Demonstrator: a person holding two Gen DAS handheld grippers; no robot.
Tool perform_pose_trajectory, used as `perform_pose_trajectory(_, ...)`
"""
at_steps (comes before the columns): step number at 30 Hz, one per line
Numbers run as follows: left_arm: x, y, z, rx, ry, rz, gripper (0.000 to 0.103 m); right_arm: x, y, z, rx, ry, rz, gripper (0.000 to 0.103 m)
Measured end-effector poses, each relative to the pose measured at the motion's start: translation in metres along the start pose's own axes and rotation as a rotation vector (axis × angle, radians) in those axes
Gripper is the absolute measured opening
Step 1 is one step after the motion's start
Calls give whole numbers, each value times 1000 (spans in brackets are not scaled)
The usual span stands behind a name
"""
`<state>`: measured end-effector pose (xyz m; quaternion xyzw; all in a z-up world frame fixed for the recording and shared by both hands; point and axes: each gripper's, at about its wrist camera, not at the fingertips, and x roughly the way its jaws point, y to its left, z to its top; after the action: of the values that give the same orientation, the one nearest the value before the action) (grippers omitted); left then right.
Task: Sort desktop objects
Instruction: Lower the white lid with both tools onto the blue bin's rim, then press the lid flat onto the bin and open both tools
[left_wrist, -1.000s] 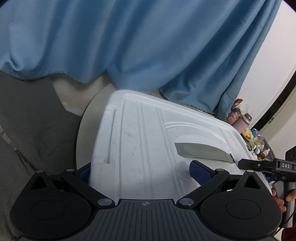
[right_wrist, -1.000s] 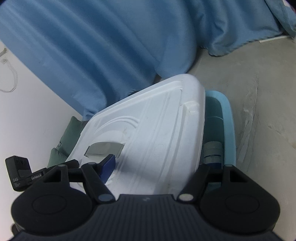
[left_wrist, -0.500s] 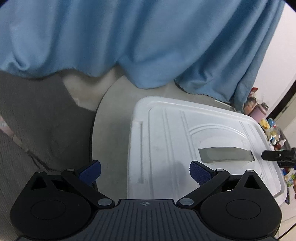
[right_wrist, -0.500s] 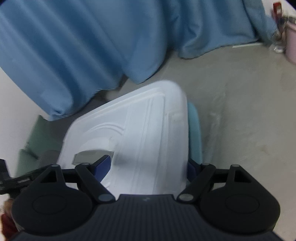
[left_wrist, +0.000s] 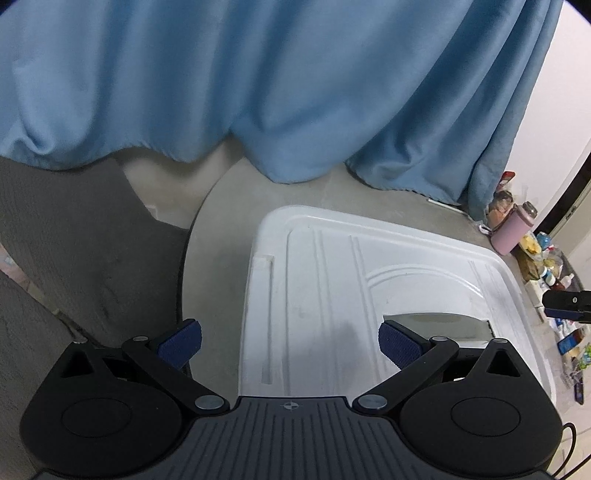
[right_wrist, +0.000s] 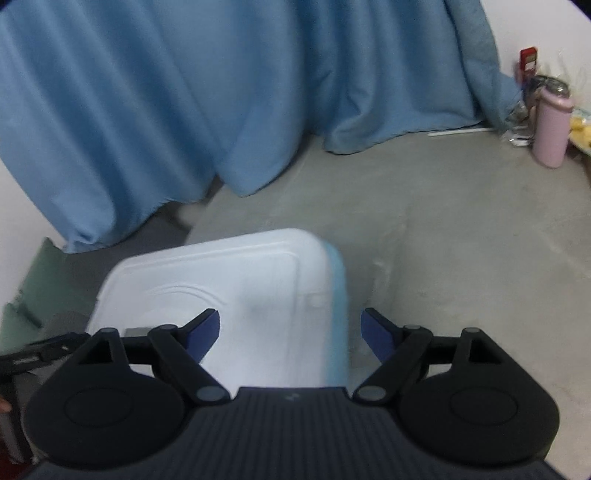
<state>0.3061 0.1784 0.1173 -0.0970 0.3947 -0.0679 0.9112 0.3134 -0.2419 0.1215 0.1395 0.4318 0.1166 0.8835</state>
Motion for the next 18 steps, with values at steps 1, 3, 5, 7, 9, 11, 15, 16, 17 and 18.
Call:
perform_pose_trajectory(1,0,-2,1,11,1,12,103,3,0,-1,-8,8,-10,84)
perform_pose_trajectory(3,-1,-7,3,35,8,35,103,5,1,-3,-17,24,-23,84)
perform_pose_trajectory(5,-1,-11,6,54,15,54,103,9,3,-4,-17,40,-35,84)
perform_pose_trajectory(7,1,-13,10,61,24,63,103,13,4,-6,-14,58,-41,84)
perform_pose_trajectory(9,2,-14,14,60,34,65,103,16,8,-8,-17,73,-41,84)
perform_pose_trajectory(11,4,-13,16,66,41,74,103,16,11,-10,-28,79,-41,84)
perform_pose_trajectory(15,10,-14,21,85,54,95,103,17,15,-15,-37,82,-52,84)
perform_pose_trajectory(16,12,-13,22,87,58,99,103,18,15,-16,-35,83,-51,84)
perform_pose_trajectory(17,14,-13,23,89,63,103,103,19,15,-18,-34,87,-48,84)
perform_pose_trajectory(18,15,-13,22,90,65,105,103,20,15,-19,-34,93,-44,84)
